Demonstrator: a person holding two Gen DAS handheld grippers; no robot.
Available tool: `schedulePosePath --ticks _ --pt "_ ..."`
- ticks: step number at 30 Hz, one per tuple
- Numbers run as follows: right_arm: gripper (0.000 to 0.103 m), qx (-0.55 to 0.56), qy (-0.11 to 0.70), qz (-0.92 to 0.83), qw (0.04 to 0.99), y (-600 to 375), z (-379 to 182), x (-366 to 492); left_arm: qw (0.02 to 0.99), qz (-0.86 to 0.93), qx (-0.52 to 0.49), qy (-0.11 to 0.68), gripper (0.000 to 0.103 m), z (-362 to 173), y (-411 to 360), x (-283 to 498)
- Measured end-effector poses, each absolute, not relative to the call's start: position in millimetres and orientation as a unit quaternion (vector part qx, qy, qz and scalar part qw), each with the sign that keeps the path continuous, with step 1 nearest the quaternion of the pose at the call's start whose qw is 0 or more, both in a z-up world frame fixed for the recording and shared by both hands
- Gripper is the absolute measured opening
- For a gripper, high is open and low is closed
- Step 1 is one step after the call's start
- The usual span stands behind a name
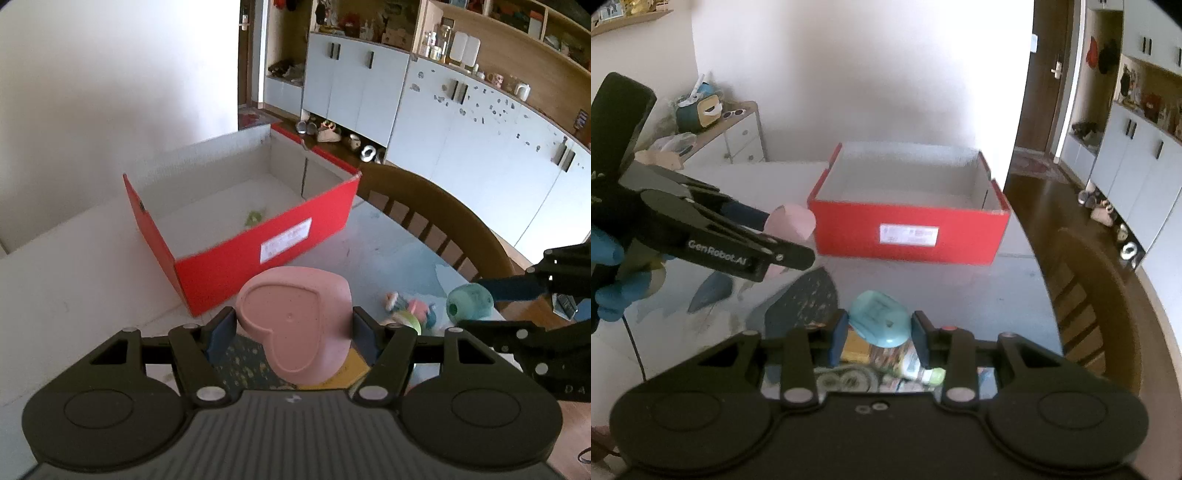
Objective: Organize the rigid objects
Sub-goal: 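Carry the heart box and tape dispenser with both tools into the shoebox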
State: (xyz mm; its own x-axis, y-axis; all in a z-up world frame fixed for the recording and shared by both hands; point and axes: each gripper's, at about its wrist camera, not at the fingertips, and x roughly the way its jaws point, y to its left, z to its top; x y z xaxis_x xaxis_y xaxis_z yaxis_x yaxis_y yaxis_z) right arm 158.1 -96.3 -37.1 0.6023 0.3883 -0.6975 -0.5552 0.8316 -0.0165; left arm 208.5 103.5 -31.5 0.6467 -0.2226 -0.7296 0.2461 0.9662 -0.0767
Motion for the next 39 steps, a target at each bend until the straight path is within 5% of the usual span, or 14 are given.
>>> schedulePosePath --ticks 39 --pt "0.036 -0.14 0.347 0.266 0.888 -70 -37 350 0.904 -0.053 0.064 0.419 0.067 -32 97 395"
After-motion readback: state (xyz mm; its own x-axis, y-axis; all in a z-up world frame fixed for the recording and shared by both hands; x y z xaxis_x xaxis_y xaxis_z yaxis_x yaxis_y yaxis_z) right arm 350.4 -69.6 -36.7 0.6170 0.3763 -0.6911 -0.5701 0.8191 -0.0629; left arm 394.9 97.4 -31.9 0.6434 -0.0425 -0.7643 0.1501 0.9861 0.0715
